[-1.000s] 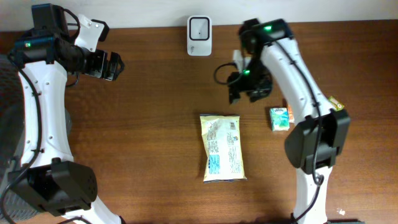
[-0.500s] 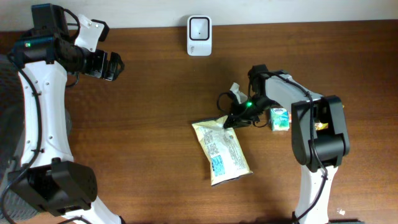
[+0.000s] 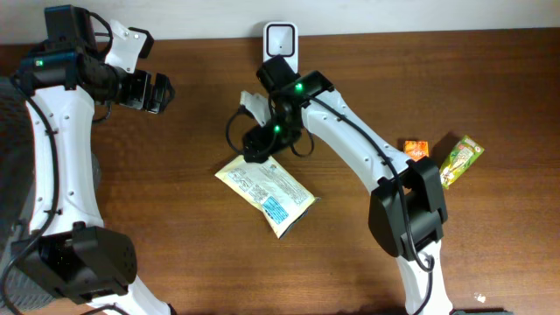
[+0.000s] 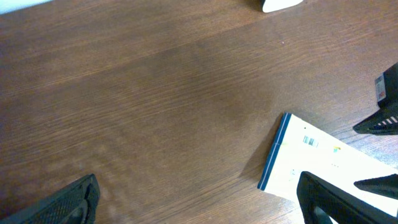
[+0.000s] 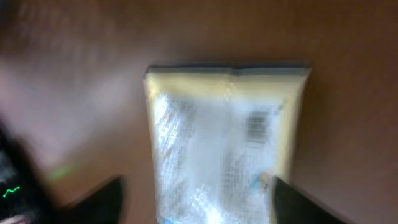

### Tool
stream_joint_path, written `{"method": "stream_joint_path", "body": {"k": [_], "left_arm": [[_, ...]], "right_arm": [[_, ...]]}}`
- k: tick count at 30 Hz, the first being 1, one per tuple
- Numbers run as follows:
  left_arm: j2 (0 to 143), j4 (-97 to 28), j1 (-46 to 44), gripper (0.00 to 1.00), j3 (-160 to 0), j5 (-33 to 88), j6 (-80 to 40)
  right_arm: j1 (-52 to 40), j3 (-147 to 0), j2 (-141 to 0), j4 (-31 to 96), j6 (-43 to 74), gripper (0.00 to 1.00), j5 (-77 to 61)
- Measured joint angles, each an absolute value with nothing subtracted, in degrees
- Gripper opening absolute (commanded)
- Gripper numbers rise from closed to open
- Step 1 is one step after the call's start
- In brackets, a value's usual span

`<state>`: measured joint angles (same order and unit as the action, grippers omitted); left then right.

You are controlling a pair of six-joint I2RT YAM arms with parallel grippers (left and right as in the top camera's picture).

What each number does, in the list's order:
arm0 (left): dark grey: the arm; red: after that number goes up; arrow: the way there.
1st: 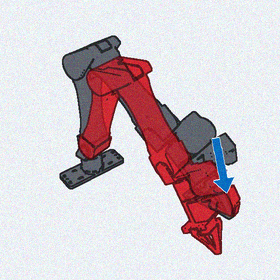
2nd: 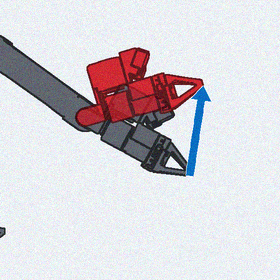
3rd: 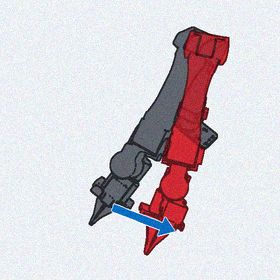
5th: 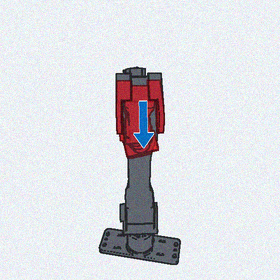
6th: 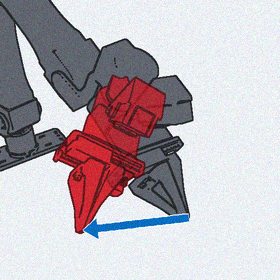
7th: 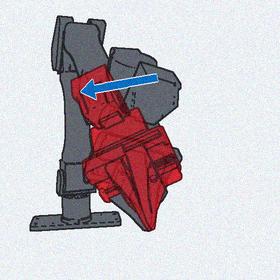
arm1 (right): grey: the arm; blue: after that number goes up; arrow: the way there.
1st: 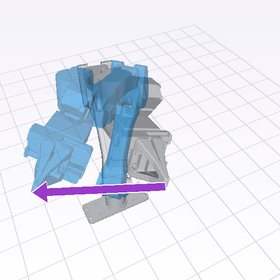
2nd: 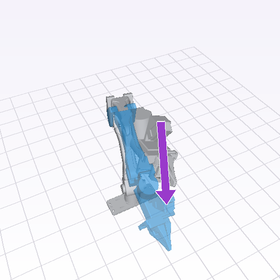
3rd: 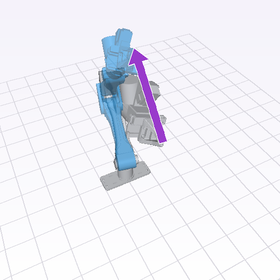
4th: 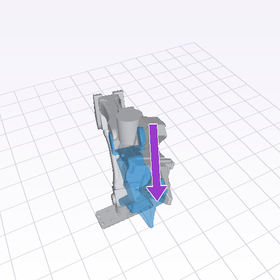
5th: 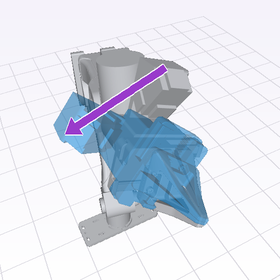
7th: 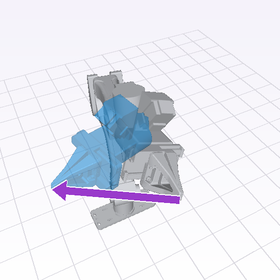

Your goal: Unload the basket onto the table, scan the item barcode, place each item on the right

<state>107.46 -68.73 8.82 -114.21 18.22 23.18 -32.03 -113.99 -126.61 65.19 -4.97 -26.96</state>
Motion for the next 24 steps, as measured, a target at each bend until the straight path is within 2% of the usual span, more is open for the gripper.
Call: {"method": "stream_joint_path", "body": {"k": [2,6,8,12,16,18,20,24], "left_arm": [[107.46,-68.77,8.82,0.99,-114.21,18.22,23.18],[107.46,-68.77,8.82,0.99,-114.21,18.22,23.18],[107.46,-68.77,8.82,0.99,-114.21,18.24,23.18],[107.46,-68.77,8.82,0.99,-114.21,18.22,23.18],[107.46,-68.73,8.82,0.99,-114.21,18.22,23.18],[107.46,-68.77,8.82,0.99,-114.21,18.22,23.18],[107.46,-68.79,8.82,0.99,-114.21,18.22,23.18],[107.46,-68.77,8.82,0.99,-114.21,18.22,23.18]], "right_arm": [[-34.59,-113.95,-126.61,71.99,-4.19,0.04,-29.47],[-40.56,-104.77,-126.61,72.01,0.67,0.04,-30.28],[-40.38,-100.53,-126.69,73.34,3.09,0.04,-28.34],[-39.77,-99.15,-126.69,76.09,8.05,0.04,-15.14],[-33.43,-99.15,-126.69,72.34,8.97,0.04,-8.58],[-29.71,-99.70,-126.69,71.07,4.62,0.04,-13.91],[-30.72,-103.00,-126.69,71.68,-1.50,0.04,-22.55],[-40.73,-105.21,-126.67,72.79,-6.07,0.04,-29.67]]}}
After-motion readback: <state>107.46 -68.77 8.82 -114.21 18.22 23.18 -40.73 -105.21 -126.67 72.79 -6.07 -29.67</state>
